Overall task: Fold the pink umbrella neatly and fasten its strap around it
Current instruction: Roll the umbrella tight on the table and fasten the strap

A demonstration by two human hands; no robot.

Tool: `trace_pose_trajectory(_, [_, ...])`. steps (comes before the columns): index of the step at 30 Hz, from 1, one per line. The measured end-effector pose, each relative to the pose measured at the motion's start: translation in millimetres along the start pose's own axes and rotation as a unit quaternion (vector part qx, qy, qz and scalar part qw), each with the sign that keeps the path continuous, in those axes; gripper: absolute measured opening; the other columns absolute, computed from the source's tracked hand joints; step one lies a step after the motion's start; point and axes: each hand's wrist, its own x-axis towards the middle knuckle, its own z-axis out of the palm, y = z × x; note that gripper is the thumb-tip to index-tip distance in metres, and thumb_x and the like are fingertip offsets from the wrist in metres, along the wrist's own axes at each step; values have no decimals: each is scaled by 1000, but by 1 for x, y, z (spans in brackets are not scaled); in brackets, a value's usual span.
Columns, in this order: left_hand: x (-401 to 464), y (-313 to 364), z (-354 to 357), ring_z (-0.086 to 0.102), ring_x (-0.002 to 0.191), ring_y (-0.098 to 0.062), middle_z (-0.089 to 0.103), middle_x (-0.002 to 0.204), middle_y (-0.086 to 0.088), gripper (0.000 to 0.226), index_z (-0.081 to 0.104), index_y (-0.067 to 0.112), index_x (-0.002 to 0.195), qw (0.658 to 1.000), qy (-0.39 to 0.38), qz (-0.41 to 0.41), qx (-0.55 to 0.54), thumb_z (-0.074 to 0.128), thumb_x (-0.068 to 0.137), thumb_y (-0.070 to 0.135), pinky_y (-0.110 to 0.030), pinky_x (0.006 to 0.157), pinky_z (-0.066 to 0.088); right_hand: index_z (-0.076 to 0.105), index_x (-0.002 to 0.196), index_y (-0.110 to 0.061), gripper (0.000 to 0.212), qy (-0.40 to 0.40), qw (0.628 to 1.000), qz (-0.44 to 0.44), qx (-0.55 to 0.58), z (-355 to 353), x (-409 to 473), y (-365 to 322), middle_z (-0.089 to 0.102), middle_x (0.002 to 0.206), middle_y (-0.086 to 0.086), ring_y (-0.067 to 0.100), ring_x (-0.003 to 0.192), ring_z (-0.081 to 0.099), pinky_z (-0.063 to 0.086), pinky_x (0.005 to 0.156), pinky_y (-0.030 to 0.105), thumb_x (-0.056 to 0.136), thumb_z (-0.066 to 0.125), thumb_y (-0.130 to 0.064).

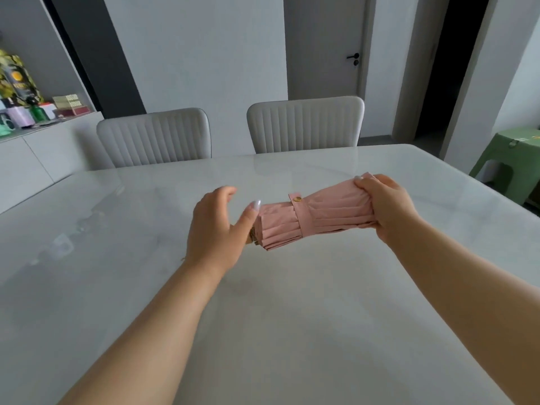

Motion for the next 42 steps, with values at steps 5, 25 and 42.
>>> trace_pose_trajectory(5, [12,-16,26,55,121,-25,58,130,-4,86,43,22,136,956,-50,227,177,66,68,69,-54,110,35,65,88,-16,11,-32,998,34,-40,52,34,8,60,80,4,22,68,59,49,50,30,87,65,-27])
trace_pose_trajectory(25, [30,-110,-216,64,63,-28,67,72,-1,62,68,16,105,917,-19,-165,362,87,50,40,-31,53,49,58,105,-12,35,-317,912,238,-108,377,-30,-78,61,114,11,29,104,62,55,67,37,86,70,-39])
trace_pose_trajectory(42, [-24,-297,-384,55,107,-31,66,105,-9,62,58,13,120,825,104,-387,397,80,71,43,-37,90,38,63,98,-4,54,-477,809,342,31,636,-160,14,65,106,12,30,109,63,52,94,43,96,45,-55])
